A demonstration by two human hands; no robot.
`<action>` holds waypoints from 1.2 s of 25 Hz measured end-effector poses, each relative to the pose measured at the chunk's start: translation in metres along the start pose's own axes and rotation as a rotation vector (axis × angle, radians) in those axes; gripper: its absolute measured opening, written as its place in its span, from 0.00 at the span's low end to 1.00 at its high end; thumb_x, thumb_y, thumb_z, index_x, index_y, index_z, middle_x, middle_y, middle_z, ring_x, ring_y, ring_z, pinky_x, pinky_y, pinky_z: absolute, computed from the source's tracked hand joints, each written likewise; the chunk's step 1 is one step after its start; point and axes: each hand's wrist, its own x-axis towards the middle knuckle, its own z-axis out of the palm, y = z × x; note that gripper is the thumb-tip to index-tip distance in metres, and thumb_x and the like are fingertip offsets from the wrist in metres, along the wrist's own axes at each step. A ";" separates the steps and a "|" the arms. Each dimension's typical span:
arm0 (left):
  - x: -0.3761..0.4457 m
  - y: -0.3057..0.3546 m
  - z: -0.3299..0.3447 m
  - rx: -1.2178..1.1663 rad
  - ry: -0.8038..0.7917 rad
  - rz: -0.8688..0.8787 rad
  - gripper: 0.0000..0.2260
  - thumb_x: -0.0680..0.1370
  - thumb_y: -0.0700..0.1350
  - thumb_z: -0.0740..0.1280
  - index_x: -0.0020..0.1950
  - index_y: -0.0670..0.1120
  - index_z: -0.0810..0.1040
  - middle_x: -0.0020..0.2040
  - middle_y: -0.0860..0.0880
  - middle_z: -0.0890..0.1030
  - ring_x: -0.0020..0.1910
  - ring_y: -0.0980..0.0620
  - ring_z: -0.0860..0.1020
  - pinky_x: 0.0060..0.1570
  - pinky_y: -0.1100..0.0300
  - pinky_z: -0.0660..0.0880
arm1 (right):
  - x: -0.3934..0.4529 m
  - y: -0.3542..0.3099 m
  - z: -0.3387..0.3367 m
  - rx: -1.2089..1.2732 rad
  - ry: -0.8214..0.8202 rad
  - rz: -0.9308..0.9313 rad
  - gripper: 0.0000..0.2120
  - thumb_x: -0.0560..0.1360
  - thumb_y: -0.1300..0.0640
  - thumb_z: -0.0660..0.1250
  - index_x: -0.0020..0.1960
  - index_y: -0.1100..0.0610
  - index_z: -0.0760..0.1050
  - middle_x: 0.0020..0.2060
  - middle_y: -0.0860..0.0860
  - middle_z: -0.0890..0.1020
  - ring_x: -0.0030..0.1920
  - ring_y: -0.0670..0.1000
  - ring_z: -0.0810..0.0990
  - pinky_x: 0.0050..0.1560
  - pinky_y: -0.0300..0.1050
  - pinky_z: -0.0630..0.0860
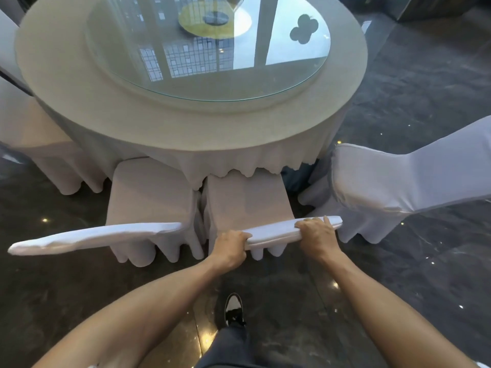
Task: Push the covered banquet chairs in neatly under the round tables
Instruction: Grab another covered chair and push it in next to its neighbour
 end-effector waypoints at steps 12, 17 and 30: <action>0.076 0.014 -0.013 -0.081 0.048 -0.183 0.22 0.77 0.38 0.65 0.69 0.55 0.76 0.58 0.48 0.82 0.55 0.46 0.79 0.58 0.51 0.76 | 0.077 0.028 -0.020 0.096 0.041 -0.036 0.12 0.70 0.60 0.70 0.54 0.53 0.81 0.50 0.52 0.83 0.54 0.55 0.77 0.72 0.63 0.60; 0.086 0.044 -0.009 -0.032 0.035 -0.274 0.15 0.74 0.42 0.68 0.59 0.52 0.80 0.46 0.50 0.81 0.45 0.49 0.79 0.47 0.54 0.79 | 0.084 0.052 -0.023 0.158 0.005 -0.150 0.11 0.71 0.58 0.71 0.54 0.53 0.78 0.49 0.50 0.82 0.52 0.52 0.77 0.67 0.54 0.67; 0.166 0.298 0.002 -0.107 0.133 -0.066 0.18 0.77 0.50 0.69 0.67 0.49 0.77 0.61 0.48 0.80 0.56 0.49 0.79 0.55 0.54 0.76 | 0.069 0.297 -0.108 0.267 -0.111 -0.162 0.22 0.78 0.54 0.66 0.71 0.49 0.70 0.64 0.51 0.77 0.61 0.53 0.76 0.60 0.49 0.75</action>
